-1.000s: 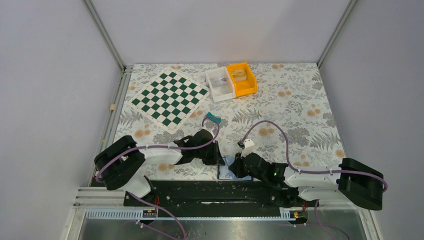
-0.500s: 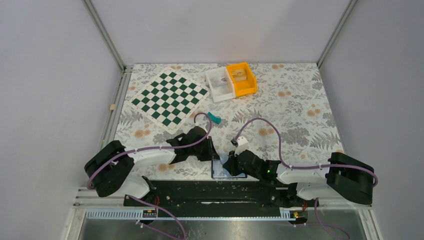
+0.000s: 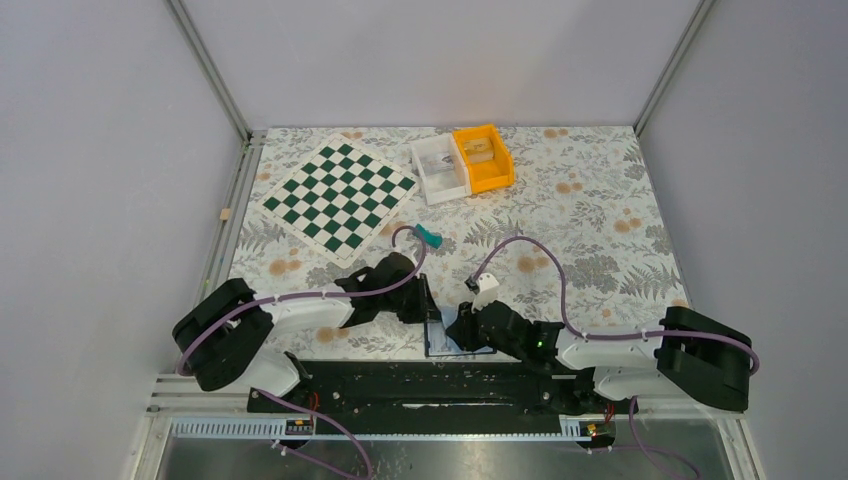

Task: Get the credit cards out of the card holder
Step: Remove the credit card from the card holder.

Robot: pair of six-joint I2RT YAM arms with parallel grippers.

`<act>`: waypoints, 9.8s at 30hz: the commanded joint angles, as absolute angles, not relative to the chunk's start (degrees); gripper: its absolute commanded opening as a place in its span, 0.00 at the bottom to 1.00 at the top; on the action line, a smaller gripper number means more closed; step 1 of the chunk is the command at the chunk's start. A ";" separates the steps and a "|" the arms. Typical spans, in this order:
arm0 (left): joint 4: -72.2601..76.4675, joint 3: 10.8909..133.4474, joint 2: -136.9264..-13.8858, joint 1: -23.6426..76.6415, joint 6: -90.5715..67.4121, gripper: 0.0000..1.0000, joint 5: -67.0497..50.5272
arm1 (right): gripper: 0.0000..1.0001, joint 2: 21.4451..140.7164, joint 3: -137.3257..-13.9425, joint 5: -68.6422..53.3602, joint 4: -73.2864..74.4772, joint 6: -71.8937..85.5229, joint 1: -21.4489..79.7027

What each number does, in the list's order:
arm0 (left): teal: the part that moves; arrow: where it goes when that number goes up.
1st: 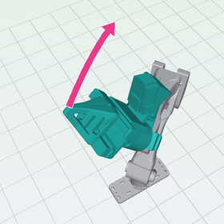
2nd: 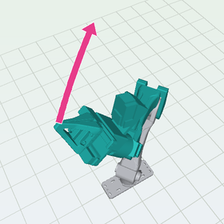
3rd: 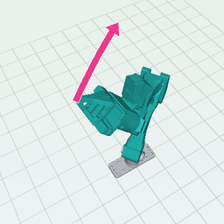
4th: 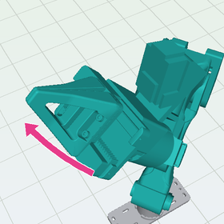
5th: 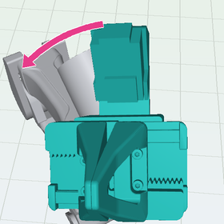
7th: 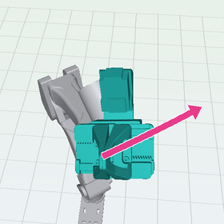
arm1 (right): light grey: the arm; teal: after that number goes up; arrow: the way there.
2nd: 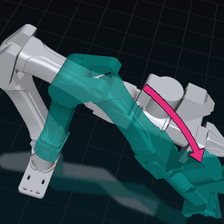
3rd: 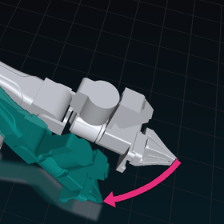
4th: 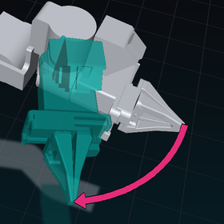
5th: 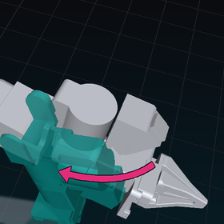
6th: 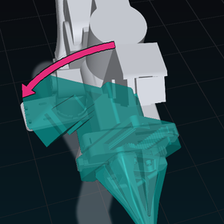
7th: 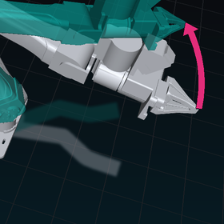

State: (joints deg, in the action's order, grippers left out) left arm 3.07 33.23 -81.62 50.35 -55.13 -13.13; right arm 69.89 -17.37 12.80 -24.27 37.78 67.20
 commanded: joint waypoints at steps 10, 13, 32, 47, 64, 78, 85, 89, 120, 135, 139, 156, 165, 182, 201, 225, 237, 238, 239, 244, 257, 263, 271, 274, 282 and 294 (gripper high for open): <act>16.71 33.04 -85.19 52.11 -58.83 0.15 -21.70 | 0.42 63.25 -15.47 18.03 -22.03 39.71 67.52; 17.38 33.49 -85.31 52.20 -58.97 0.15 -22.34 | 0.50 61.36 -15.51 19.23 -19.66 40.17 67.50; 20.96 38.33 -91.82 54.12 -58.89 0.17 -25.24 | 0.61 39.39 -18.98 26.36 5.19 45.33 67.51; 18.12 39.76 -91.78 52.66 -57.83 0.17 -22.59 | 0.33 44.70 -19.88 15.84 -2.94 45.65 67.50; 1.05 30.21 -70.69 40.74 -52.24 0.30 -17.22 | 0.45 60.75 -20.06 20.98 -0.45 49.97 67.12; -9.41 30.75 -61.31 34.14 -48.12 0.55 -13.70 | 0.66 69.03 -40.78 20.55 15.71 50.22 68.23; -14.40 28.67 -52.45 32.91 -45.75 0.58 -6.10 | 0.73 77.69 -46.17 21.41 19.27 52.43 70.04; -15.74 27.55 -49.50 32.44 -44.91 0.59 -4.92 | 0.75 83.00 -50.11 21.60 22.94 52.92 70.98; -13.01 24.70 -49.31 32.03 -46.49 0.58 -7.70 | 0.62 98.54 -56.91 22.12 29.95 52.99 71.64; -11.12 24.02 -50.20 32.08 -47.27 0.57 -10.11 | 0.51 90.28 -53.22 21.91 25.27 53.72 71.63; -10.27 23.74 -50.55 32.06 -47.84 0.57 -10.62 | 0.51 88.88 -52.66 22.52 25.02 53.50 71.63; -9.05 23.38 -51.68 32.08 -48.47 0.57 -11.52 | 0.62 92.58 -53.71 21.24 25.38 52.31 71.63; -9.15 23.38 -51.58 32.08 -48.16 0.57 -11.68 | 0.59 95.03 -54.58 22.14 27.62 52.48 71.63; -8.30 22.42 -51.12 32.04 -48.77 0.57 -12.12 | 0.60 96.18 -54.94 21.54 28.10 53.04 71.63; -0.77 20.92 -56.93 35.81 -49.61 0.51 -19.97 | 0.51 90.22 -51.53 21.36 24.28 53.64 71.63; 13.24 21.86 -73.69 45.41 -54.89 0.50 -20.40 | 0.45 84.58 -47.46 22.41 21.50 53.54 71.63; 15.44 22.67 -75.24 46.00 -55.88 0.49 -21.04 | 0.43 82.35 -46.25 22.80 21.09 53.44 71.63; 15.16 23.07 -75.23 46.03 -55.90 0.49 -20.94 | 0.42 82.04 -46.03 22.98 21.09 53.44 71.63; 14.94 23.49 -75.31 46.04 -55.90 0.48 -20.78 | 0.42 81.74 -45.87 23.12 21.02 53.46 71.63; 14.06 25.70 -75.81 46.05 -55.80 0.44 -20.17 | 0.40 80.16 -44.54 23.57 20.28 53.33 71.63; 14.63 29.23 -80.76 46.05 -54.84 0.40 -19.93 | 0.37 78.49 -42.81 23.91 19.23 52.93 71.63; 15.13 29.70 -82.75 46.04 -54.59 0.40 -20.10 | 0.34 77.91 -42.56 24.20 19.18 52.91 71.65; 16.90 30.17 -85.63 46.03 -54.31 0.38 -21.58 | 0.36 76.13 -41.73 24.84 18.79 53.17 71.63; 16.57 30.47 -86.87 46.01 -54.02 0.28 -21.77 | 0.40 76.07 -41.66 24.98 18.72 53.17 71.63; 17.00 30.41 -87.44 46.01 -54.02 0.07 -22.05 | 0.43 75.12 -40.82 25.61 18.80 53.67 71.65; 16.70 30.23 -88.42 45.98 -54.28 0.01 -21.71 | 0.42 72.53 -38.90 28.37 21.31 54.61 71.54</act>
State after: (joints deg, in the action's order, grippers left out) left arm 14.17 28.69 -87.96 45.82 -54.87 -21.06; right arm 74.61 -39.46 23.64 19.86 53.06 71.26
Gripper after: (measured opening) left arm 0.014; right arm 0.420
